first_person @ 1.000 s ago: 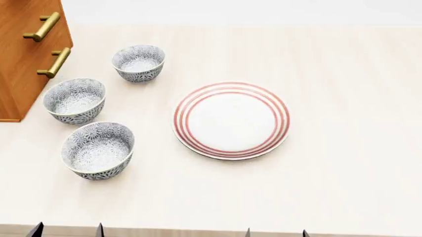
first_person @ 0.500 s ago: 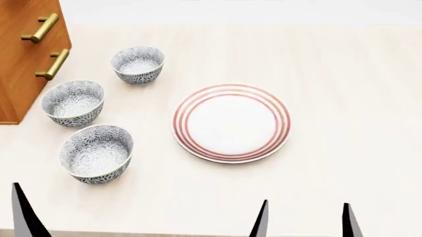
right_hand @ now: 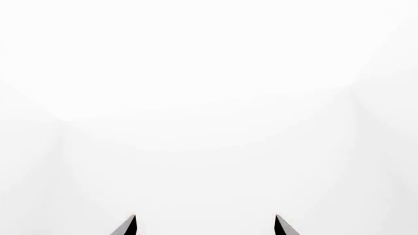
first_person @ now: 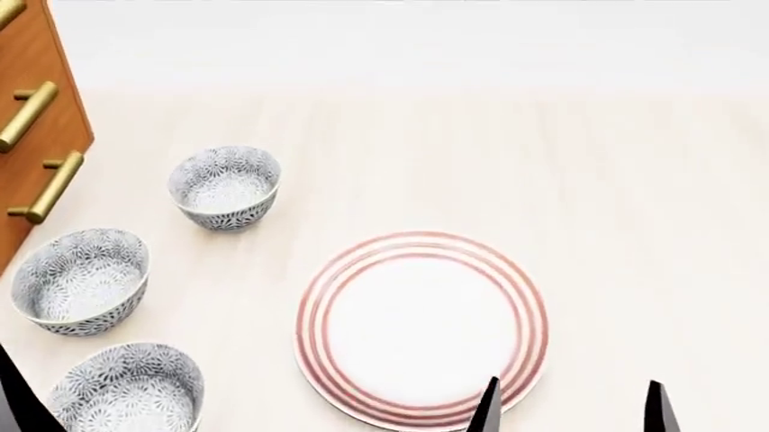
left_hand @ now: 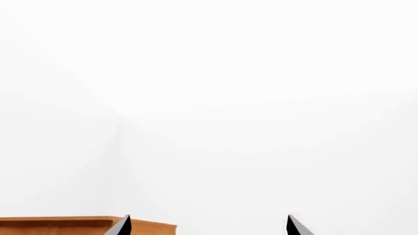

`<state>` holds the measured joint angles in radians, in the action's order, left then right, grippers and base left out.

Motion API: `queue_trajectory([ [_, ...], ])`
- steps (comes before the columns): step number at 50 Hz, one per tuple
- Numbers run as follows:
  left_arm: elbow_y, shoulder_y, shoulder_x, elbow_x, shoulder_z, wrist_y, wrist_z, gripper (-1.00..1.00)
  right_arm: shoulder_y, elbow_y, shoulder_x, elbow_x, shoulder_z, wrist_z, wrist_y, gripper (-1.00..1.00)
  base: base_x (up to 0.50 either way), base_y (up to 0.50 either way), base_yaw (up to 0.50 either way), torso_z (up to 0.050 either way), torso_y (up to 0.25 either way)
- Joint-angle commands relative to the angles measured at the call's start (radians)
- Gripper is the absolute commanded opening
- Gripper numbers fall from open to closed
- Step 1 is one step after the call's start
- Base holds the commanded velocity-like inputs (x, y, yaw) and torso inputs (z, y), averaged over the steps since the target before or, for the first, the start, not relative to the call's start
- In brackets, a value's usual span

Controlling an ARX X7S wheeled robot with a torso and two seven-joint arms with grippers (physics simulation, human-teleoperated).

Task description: Pick up the bowl and put it in the front on the plate.

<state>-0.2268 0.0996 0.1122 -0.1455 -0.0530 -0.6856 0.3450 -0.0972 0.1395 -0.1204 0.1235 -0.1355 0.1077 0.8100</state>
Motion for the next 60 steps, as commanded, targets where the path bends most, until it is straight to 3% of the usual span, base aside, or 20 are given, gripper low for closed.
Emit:
queue_trajectory([
  [1, -0.006, 0.003, 0.004, -0.014, -0.002, -0.008, 0.012, 1.00, -0.001, 0.003, -0.003, -0.007, -0.001, 0.000, 0.013, 1.00, 0.50, 0.00, 0.00, 0.000, 0.000],
  [36, -0.022, 0.008, 0.034, -0.011, -0.034, 0.009, 0.052, 1.00, -0.001, 0.005, -0.026, -0.015, -0.026, 0.032, 0.022, 1.00, 0.50, 0.00, 0.00, 0.000, 0.000],
  [47, -0.022, 0.008, 0.044, -0.007, -0.045, 0.014, 0.060, 1.00, -0.004, -0.005, -0.029, -0.043, -0.031, 0.036, 0.061, 1.00, 0.03, 0.01, 0.00, 0.000, 0.000],
  [60, -0.019, 0.008, 0.054, -0.004, -0.055, 0.016, 0.071, 1.00, -0.004, -0.011, -0.032, -0.062, -0.034, 0.047, 0.075, 1.00, 0.00, 0.50, 0.00, 0.000, 0.000],
])
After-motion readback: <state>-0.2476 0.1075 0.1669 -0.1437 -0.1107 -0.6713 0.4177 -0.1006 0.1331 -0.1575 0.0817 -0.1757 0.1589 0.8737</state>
